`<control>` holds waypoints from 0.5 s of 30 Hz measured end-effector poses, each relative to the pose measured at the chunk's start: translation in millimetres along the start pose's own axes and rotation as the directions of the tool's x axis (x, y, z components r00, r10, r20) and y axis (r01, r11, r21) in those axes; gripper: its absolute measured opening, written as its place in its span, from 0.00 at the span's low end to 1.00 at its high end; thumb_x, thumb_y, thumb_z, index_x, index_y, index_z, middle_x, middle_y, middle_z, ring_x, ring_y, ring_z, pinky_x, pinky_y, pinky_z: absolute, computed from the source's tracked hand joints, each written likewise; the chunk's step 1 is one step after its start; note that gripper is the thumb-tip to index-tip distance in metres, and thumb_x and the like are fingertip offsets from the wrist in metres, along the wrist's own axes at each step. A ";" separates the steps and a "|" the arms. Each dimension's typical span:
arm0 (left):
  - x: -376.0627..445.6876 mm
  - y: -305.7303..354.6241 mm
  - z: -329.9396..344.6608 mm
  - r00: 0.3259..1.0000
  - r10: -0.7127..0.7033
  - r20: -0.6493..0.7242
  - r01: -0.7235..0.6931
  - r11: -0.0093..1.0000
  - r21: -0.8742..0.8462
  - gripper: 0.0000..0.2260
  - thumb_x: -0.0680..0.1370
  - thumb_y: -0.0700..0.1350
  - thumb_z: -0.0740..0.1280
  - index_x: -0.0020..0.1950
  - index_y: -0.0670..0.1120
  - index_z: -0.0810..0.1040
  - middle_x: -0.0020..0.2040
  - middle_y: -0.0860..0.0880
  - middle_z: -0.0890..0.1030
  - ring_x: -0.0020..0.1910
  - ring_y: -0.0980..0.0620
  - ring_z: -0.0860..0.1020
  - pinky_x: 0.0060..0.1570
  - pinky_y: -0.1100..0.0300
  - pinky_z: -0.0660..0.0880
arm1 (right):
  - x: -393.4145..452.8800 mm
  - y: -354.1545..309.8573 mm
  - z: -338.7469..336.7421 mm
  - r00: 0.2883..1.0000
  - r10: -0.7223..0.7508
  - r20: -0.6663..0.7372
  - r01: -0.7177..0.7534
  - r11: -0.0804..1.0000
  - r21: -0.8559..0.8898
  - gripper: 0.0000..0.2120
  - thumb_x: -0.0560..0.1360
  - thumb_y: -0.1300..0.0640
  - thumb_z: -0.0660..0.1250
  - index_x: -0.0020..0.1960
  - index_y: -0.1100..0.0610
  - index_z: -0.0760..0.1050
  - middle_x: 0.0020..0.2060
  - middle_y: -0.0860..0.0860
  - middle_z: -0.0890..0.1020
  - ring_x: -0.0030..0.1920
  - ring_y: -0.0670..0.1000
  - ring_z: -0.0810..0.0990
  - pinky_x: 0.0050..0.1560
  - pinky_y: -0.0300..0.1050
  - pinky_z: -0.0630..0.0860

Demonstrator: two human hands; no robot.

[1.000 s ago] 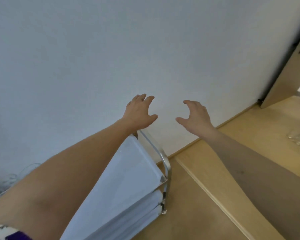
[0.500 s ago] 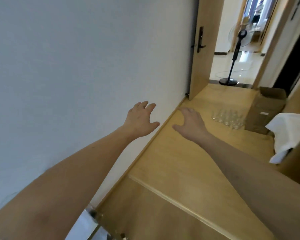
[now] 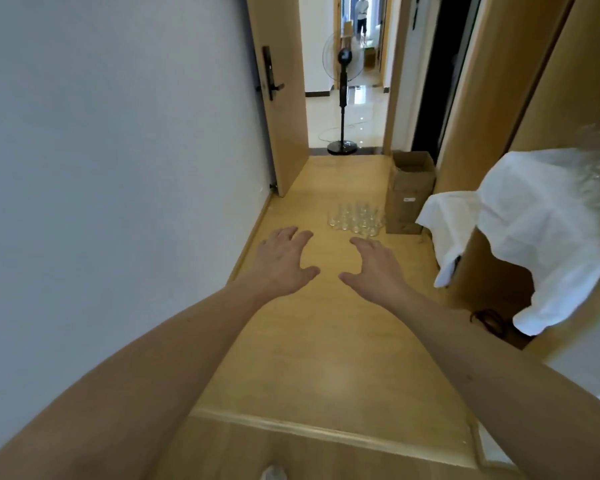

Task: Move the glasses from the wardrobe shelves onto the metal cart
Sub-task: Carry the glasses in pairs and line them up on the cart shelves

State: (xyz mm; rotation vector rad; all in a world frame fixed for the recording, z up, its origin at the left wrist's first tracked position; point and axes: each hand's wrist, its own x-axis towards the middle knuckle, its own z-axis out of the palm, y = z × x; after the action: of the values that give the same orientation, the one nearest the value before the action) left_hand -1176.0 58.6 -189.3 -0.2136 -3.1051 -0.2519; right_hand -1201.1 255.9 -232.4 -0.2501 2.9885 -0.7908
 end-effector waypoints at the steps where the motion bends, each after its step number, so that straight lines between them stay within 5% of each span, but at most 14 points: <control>1: 14.4 1.7 4.6 1.000 0.023 0.012 -0.022 1.000 -0.006 0.35 0.78 0.61 0.69 0.80 0.52 0.61 0.80 0.43 0.61 0.79 0.43 0.58 0.75 0.43 0.61 | 7.2 5.5 -0.6 1.000 0.020 -0.001 -0.020 1.000 -0.012 0.38 0.75 0.42 0.71 0.80 0.50 0.59 0.76 0.53 0.65 0.75 0.58 0.64 0.72 0.55 0.67; 15: 214.6 -43.9 -15.4 0.963 0.270 0.001 -0.263 0.939 -0.222 0.34 0.77 0.61 0.70 0.79 0.52 0.63 0.77 0.43 0.67 0.76 0.41 0.62 0.73 0.44 0.65 | 140.6 -14.4 -37.5 0.957 0.223 -0.185 -0.240 0.968 -0.074 0.37 0.75 0.44 0.72 0.79 0.50 0.61 0.75 0.51 0.68 0.73 0.56 0.67 0.71 0.53 0.70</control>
State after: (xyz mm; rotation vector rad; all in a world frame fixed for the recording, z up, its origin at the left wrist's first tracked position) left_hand -1394.5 42.1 -174.6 -0.6425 -3.0243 -0.5890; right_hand -1340.7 238.6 -192.3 0.1762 3.1425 -0.6787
